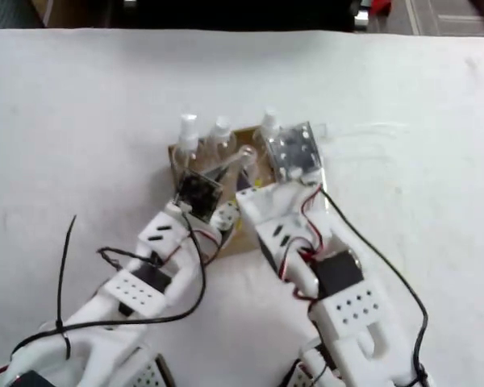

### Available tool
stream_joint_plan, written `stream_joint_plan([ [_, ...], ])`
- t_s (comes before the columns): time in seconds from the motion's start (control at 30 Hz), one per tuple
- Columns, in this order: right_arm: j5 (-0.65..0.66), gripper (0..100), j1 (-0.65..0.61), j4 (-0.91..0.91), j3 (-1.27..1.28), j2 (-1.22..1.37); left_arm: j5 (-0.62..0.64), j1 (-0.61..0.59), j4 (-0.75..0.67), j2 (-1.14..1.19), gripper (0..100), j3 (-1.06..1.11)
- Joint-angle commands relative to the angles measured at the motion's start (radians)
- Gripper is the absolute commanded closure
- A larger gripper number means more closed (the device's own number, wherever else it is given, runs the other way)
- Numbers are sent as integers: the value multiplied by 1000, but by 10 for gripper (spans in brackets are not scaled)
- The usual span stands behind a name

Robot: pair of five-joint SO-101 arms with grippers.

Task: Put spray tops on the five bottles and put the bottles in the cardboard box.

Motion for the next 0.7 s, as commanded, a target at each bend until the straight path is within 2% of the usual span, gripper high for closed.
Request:
stream_joint_plan([
  [0.0, 18, 828, 16, -31, -91, 58, -11, 15, -25, -13, 976, -3],
  [0.17, 12, 764, 15, -36, -129, 110, -11, 15, -26, -15, 976, -3],
  [0.4, 9, 772, 16, -133, -132, 209, -15, 27, -25, -143, 976, 66],
  [0.5, 9, 772, 8, -133, -129, 232, -78, 31, -23, -220, 976, 103],
  [0.67, -31, 772, -7, -130, -117, 232, -74, 31, -23, -234, 976, 117],
])
